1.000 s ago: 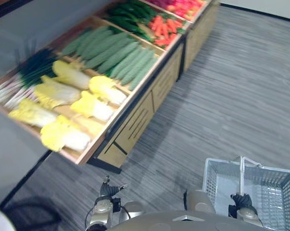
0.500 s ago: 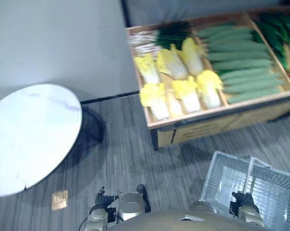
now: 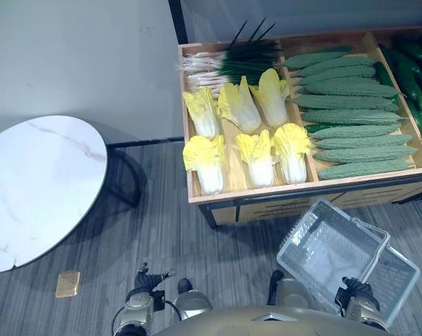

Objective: Pick vegetable in the basket

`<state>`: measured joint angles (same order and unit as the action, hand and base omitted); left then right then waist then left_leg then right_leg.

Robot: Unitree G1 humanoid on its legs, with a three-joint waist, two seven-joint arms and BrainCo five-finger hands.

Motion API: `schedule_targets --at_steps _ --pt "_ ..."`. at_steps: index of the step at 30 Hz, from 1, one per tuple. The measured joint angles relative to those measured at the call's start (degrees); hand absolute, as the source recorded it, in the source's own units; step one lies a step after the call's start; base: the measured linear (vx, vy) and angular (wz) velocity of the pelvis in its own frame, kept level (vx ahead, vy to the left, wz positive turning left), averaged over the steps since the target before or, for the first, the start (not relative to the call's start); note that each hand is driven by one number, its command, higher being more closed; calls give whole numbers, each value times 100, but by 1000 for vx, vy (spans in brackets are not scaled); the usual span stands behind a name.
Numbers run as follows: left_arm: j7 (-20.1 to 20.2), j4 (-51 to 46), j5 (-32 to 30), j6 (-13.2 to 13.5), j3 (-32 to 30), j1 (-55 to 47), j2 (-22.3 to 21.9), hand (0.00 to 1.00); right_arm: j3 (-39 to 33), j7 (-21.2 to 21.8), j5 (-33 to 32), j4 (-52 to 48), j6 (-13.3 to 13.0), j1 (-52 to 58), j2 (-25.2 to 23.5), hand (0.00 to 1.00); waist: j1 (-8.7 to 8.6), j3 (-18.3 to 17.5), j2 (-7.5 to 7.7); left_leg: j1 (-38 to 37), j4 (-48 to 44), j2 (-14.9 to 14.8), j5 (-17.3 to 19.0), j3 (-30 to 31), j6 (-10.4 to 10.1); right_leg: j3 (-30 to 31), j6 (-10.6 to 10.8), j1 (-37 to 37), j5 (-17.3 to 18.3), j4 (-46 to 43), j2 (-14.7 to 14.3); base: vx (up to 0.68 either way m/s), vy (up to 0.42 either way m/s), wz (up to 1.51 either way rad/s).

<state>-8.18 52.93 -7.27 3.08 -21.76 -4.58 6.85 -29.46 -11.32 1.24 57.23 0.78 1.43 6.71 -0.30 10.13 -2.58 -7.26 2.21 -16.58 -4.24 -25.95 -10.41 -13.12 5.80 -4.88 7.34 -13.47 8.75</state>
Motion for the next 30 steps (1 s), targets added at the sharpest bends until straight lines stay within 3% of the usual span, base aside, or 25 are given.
schedule_targets --at_steps 6,10,16,20,21,25,30 --pt "-368 -1832 227 157 149 154 101 0 174 -40 18 58 -10 62 45 100 -19 -14 -65 63 -91 199 -278 -240 106 277 27 162 -515 763 46 45 12 -28" --pt "-721 -3084 182 406 498 530 102 0 197 -87 25 59 -80 119 155 100 -65 -33 -147 219 -320 302 -285 105 121 224 34 190 -586 815 185 -24 5 8" --pt "-1185 -4811 -152 512 854 815 342 0 176 -146 247 -21 -121 204 149 100 -206 -18 -278 16 -79 301 -137 156 214 42 34 558 -840 1207 117 -74 26 13" --pt "-1192 -5107 -679 511 1396 900 607 0 191 -118 368 -121 -114 294 195 100 -196 -85 -407 6 -54 335 356 106 168 163 55 565 -1066 1470 88 -87 74 -11" --pt "-1165 -5113 -937 510 1625 910 798 0 201 -110 462 -149 -122 296 117 100 -207 -68 -300 2 -99 417 449 -16 216 300 93 576 -1191 1635 158 -112 98 -40" --pt "-1041 -5070 -1370 510 2355 1055 1011 0 296 -111 461 -246 -123 303 79 100 -306 4 -205 20 -137 543 511 -195 199 513 95 497 -1332 1822 248 -78 37 -30" --pt "-925 -4524 -2048 487 3123 1862 995 0 284 -121 461 -344 -140 222 179 100 -428 114 -313 151 -116 581 477 -418 156 794 181 111 -1424 1720 240 -6 -2 -25"
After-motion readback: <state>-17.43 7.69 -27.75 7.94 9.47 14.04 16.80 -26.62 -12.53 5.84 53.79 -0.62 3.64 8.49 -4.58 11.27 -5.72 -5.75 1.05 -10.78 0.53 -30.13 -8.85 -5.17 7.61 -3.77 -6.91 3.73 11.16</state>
